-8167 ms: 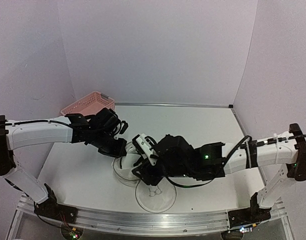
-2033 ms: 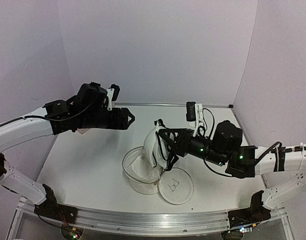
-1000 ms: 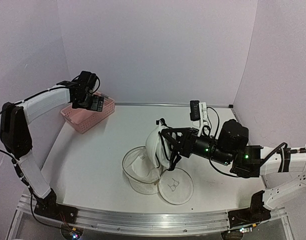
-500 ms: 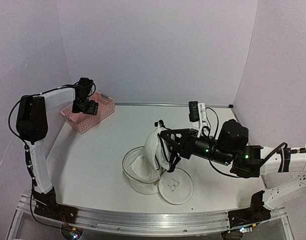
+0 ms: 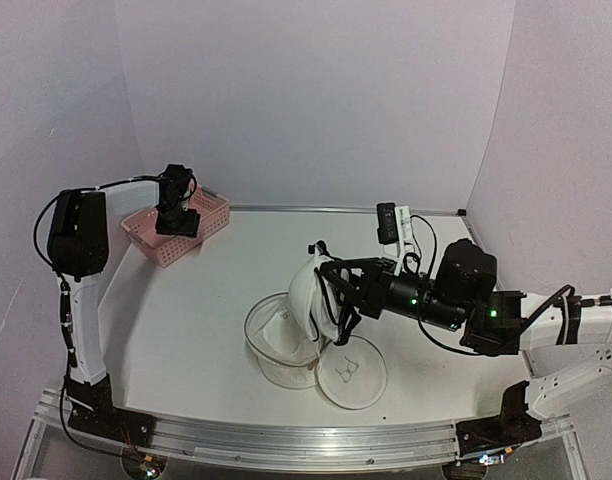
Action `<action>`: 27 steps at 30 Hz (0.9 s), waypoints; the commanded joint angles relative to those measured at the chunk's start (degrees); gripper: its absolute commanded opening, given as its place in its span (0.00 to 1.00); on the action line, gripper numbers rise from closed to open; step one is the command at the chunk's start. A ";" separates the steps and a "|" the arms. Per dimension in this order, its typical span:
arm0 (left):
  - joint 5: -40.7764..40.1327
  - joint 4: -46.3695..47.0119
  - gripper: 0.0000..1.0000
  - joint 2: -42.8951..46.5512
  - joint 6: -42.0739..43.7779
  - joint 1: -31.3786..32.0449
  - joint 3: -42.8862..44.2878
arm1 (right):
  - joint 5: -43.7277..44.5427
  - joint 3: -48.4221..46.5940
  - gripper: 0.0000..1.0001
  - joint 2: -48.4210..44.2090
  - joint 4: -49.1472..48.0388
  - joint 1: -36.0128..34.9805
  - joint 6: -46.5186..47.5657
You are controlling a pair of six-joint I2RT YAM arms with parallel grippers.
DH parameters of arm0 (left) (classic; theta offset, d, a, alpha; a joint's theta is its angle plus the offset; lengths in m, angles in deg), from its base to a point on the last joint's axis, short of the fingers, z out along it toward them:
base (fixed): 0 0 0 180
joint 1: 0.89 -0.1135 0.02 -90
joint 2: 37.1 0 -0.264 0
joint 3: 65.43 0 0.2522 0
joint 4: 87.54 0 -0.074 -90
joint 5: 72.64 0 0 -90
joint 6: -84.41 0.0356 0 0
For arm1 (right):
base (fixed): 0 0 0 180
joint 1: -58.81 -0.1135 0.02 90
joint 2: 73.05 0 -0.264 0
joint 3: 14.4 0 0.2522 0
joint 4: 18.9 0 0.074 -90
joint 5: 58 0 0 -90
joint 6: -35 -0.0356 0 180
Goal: Unzip the laundry bag and remove the bra
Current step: Move the bin to the center of the board.
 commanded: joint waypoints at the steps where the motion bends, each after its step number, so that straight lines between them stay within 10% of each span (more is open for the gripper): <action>1: 1.14 0.10 0.61 0.13 0.37 -0.32 2.34 | -0.81 -1.12 0.00 0.16 -2.93 0.22 0.01; 27: 7.31 0.30 0.13 4.52 -1.49 -0.26 -3.20 | -0.22 0.14 0.00 -0.26 -3.77 0.13 -1.25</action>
